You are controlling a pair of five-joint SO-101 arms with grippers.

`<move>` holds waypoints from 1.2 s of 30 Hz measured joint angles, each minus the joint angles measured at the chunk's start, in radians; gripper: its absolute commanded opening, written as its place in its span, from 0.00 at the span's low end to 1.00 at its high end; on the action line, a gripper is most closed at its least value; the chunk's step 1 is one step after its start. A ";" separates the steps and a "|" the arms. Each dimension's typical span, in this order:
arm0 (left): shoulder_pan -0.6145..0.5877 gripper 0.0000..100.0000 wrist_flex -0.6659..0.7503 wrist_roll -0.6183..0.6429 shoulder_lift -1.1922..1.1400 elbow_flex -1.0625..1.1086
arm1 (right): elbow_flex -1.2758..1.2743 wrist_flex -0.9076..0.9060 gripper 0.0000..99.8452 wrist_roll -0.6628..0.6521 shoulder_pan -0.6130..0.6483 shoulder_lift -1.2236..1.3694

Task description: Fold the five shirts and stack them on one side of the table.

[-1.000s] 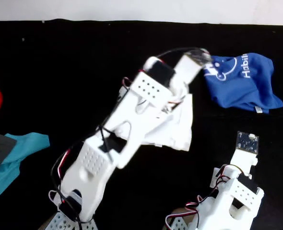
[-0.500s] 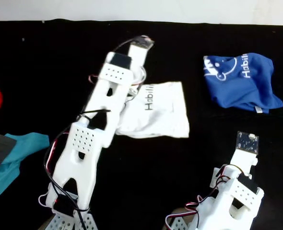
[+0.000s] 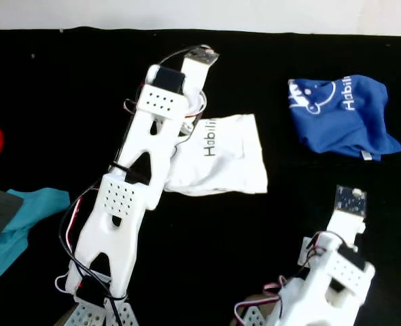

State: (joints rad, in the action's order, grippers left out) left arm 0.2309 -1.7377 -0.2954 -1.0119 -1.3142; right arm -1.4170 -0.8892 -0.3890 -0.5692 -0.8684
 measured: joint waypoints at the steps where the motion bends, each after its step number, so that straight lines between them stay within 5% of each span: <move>1: -0.002 0.01 -0.011 0.017 0.002 -0.009 | 0.034 -0.037 0.01 0.000 0.006 0.002; 7: -0.035 0.01 -0.031 0.104 0.149 0.124 | 0.331 -0.241 0.08 0.000 0.140 0.002; 15: -0.061 0.01 0.017 0.106 0.687 0.789 | 0.617 -0.348 0.09 0.095 0.322 0.054; 26: -0.382 0.01 0.526 -0.032 1.215 1.789 | 1.134 -0.557 0.15 0.270 0.560 0.542; 30: -0.523 0.01 0.704 -0.044 1.234 1.992 | 1.327 -0.626 0.30 0.324 0.631 0.723; 36: -0.578 0.01 0.910 -0.044 1.237 2.186 | 1.528 -0.651 0.31 0.430 0.746 0.965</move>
State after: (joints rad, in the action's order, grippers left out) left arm -0.3475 -0.8278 -0.3399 0.2248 0.8723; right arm 0.1112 -1.5397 0.0407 0.1765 0.0967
